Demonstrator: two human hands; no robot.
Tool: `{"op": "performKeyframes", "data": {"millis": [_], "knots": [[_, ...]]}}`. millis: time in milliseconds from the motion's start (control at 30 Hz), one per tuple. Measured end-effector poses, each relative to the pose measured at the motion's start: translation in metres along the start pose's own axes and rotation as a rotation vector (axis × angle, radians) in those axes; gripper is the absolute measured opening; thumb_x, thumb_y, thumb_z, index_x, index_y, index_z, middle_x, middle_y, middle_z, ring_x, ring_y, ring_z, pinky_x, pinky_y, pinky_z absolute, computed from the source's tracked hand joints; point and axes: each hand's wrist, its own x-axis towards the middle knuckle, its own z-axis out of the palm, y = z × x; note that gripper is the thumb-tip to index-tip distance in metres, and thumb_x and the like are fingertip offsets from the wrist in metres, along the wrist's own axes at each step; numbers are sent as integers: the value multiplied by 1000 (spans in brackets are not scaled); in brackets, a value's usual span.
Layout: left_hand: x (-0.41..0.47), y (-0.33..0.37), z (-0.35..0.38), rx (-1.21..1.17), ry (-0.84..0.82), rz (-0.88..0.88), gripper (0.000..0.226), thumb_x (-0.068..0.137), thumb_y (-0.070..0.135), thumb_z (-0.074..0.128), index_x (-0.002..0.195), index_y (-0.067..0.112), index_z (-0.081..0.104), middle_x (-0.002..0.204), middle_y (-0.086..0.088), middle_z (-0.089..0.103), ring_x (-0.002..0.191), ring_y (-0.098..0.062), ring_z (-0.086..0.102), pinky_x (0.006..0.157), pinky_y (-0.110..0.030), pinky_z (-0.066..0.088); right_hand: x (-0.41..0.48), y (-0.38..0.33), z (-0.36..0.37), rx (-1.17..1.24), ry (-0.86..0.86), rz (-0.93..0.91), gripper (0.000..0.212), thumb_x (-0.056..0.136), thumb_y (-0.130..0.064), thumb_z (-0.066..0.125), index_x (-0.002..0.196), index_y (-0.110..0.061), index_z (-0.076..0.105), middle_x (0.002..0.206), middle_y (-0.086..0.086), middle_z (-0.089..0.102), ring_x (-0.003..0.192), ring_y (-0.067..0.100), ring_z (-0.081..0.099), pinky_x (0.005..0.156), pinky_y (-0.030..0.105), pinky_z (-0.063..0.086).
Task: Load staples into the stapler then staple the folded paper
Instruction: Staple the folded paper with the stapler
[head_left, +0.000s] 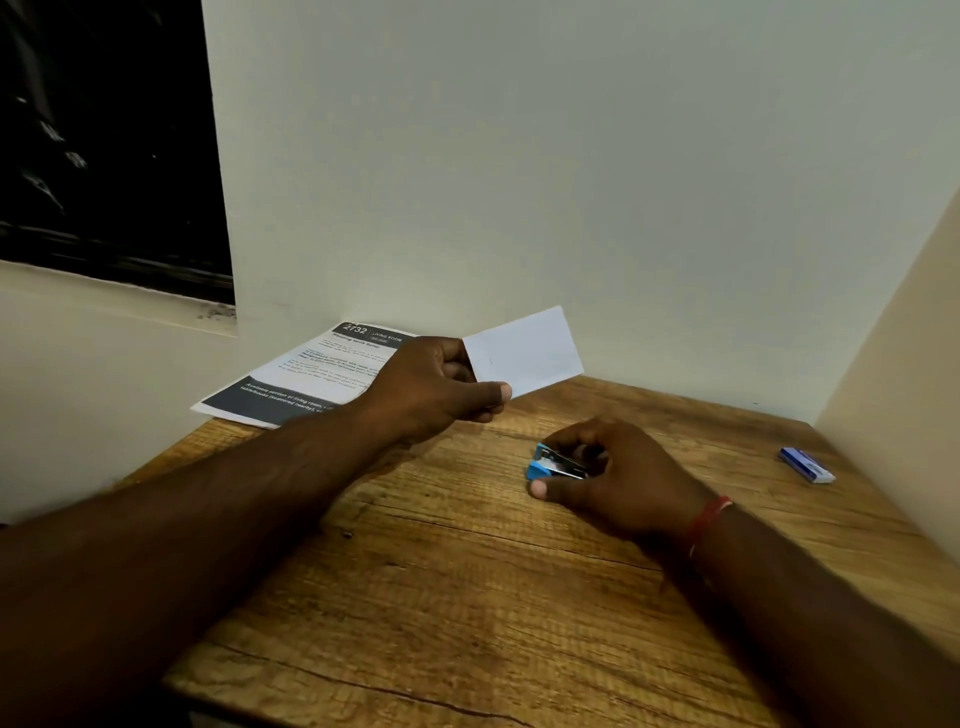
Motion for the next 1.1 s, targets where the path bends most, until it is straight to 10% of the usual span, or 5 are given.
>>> {"op": "performKeyframes", "data": {"millis": [233,600,1100], "knots": [[-2,-2,5,29,11,62,47,90,4,92,134,4,77,98,-16,88,87,-26,86,84,-39,72,1,-2,9,245,51,-59,13,94,-33,88,106,-32,82,96,-3,81,88,13,76,79,31,61],[-7,-4,13,149,-13,151,49,87,16,97,133,15,79,104,-3,89,91,-26,87,93,-55,70,-3,-22,11,696,51,-24,30,94,-19,85,123,-23,79,113,10,85,103,26,82,86,38,66],[-8,2,15,318,19,270,51,83,29,101,129,20,81,108,7,88,93,-8,84,88,-35,71,-5,-24,4,694,126,-66,33,93,-10,83,126,-15,81,114,0,87,110,17,83,99,31,66]]}}
